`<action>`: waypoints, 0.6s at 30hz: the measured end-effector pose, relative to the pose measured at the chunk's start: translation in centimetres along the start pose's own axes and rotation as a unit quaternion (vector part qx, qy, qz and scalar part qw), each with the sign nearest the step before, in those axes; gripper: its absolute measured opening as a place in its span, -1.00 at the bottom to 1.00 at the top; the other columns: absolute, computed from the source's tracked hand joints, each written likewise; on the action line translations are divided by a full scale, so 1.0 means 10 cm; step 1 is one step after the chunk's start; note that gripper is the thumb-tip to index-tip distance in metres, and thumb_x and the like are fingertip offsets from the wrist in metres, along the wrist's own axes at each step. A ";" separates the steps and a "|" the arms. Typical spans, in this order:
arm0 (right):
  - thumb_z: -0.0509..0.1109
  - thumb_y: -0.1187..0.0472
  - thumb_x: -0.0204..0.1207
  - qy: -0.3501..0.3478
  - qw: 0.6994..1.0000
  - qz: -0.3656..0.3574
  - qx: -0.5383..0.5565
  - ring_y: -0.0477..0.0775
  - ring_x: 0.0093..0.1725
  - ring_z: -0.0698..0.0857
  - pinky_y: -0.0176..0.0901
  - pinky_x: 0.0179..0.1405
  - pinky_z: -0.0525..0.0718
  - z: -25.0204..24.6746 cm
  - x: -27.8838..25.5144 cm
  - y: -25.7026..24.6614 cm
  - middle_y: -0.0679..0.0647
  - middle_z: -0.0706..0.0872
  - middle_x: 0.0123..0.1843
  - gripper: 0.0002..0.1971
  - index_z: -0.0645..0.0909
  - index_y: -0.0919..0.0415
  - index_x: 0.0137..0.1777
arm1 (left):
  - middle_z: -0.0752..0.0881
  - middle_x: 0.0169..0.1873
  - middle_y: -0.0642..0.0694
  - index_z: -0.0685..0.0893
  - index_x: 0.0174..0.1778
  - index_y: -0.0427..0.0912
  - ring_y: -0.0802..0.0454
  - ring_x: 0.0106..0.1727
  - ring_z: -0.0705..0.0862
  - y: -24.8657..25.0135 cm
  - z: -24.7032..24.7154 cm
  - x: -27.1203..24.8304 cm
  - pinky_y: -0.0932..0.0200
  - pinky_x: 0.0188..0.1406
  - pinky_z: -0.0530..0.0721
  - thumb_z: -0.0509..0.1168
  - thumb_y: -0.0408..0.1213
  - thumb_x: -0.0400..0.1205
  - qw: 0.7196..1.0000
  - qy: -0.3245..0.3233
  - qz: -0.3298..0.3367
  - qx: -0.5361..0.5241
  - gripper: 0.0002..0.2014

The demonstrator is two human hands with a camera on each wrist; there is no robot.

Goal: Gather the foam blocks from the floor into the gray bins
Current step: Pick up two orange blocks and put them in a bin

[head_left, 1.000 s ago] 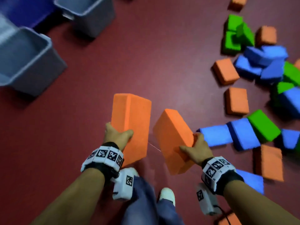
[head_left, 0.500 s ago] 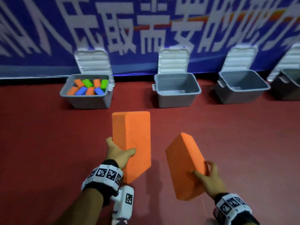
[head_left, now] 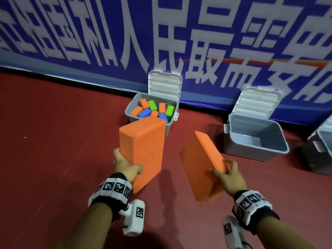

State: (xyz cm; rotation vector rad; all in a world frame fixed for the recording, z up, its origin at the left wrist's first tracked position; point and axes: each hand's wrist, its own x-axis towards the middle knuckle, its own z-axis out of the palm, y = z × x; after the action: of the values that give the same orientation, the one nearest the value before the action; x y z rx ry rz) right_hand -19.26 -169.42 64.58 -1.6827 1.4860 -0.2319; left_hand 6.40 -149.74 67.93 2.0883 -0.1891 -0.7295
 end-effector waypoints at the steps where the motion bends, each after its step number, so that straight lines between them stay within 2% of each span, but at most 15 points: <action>1: 0.57 -0.04 0.34 -0.003 1.000 -0.003 -0.002 0.30 0.20 0.61 0.03 0.19 0.55 0.02 0.13 -0.11 0.25 0.54 0.34 -0.27 0.29 0.03 0.44 | 0.41 0.28 -0.26 0.14 0.45 -0.02 -0.19 0.06 0.47 0.05 0.00 0.12 -0.05 0.02 0.50 0.40 -0.57 0.30 1.000 0.002 -0.005 -0.001 -0.14; 4: 0.58 -0.05 0.33 -0.014 1.000 -0.005 -0.006 0.29 0.19 0.61 0.01 0.17 0.55 0.10 0.57 -0.41 0.26 0.56 0.32 -0.27 0.30 0.01 0.44 | 0.46 0.25 -0.26 0.17 0.39 0.03 -0.23 0.10 0.53 0.22 0.08 0.51 -0.13 0.12 0.57 0.44 -0.45 0.18 1.000 0.007 -0.013 -0.023 -0.10; 7: 0.59 -0.07 0.29 -0.037 0.999 -0.009 -0.001 0.26 0.16 0.61 -0.01 0.14 0.55 0.24 1.10 -0.68 0.25 0.57 0.30 -0.27 0.33 0.00 0.40 | 0.52 0.20 -0.24 0.14 0.42 0.08 -0.25 0.10 0.56 0.45 0.17 0.93 -0.18 0.12 0.63 0.35 -0.31 0.01 0.997 0.031 -0.014 -0.068 0.00; 9: 0.60 -0.08 0.26 -0.056 0.998 -0.015 -0.006 0.22 0.13 0.61 -0.02 0.12 0.56 0.32 1.48 -0.91 0.22 0.58 0.28 -0.27 0.34 0.00 0.39 | 0.53 0.19 -0.20 0.07 0.48 0.13 -0.24 0.08 0.58 0.64 0.19 1.21 -0.20 0.08 0.65 0.35 -0.30 0.02 0.994 0.039 -0.027 -0.101 0.05; 13: 0.59 -0.08 0.29 -0.077 0.996 -0.033 -0.033 0.19 0.13 0.60 -0.09 0.05 0.53 0.44 2.05 -1.45 0.19 0.59 0.22 -0.29 0.36 0.02 0.39 | 0.54 0.17 -0.22 0.10 0.37 0.21 -0.21 0.03 0.60 1.02 0.14 1.79 -0.26 0.03 0.69 0.42 -0.26 0.02 0.988 0.065 -0.031 -0.133 0.00; 16: 0.57 -0.09 0.28 -0.082 0.994 -0.039 -0.058 0.21 0.14 0.61 -0.10 0.05 0.53 0.51 2.43 -1.83 0.20 0.58 0.21 -0.30 0.37 0.01 0.38 | 0.55 0.22 -0.16 0.13 0.33 0.28 -0.21 0.11 0.62 1.22 0.11 2.20 -0.34 0.10 0.65 0.56 -0.10 -0.03 0.983 0.079 -0.028 -0.166 0.04; 18: 0.56 -0.11 0.29 -0.082 0.994 -0.038 -0.064 0.22 0.15 0.61 -0.10 0.06 0.53 0.60 2.64 -2.08 0.21 0.59 0.22 -0.30 0.37 0.03 0.38 | 0.57 0.22 -0.09 0.11 0.35 0.29 -0.17 0.15 0.63 1.37 0.05 2.41 -0.35 0.14 0.63 0.62 -0.02 0.04 0.979 0.085 -0.024 -0.182 0.05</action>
State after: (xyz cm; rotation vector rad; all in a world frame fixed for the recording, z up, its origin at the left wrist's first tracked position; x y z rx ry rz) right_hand 6.83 -191.49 65.05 -1.8168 1.3390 -0.0381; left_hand 27.54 -167.65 68.30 1.7973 0.0866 -0.5620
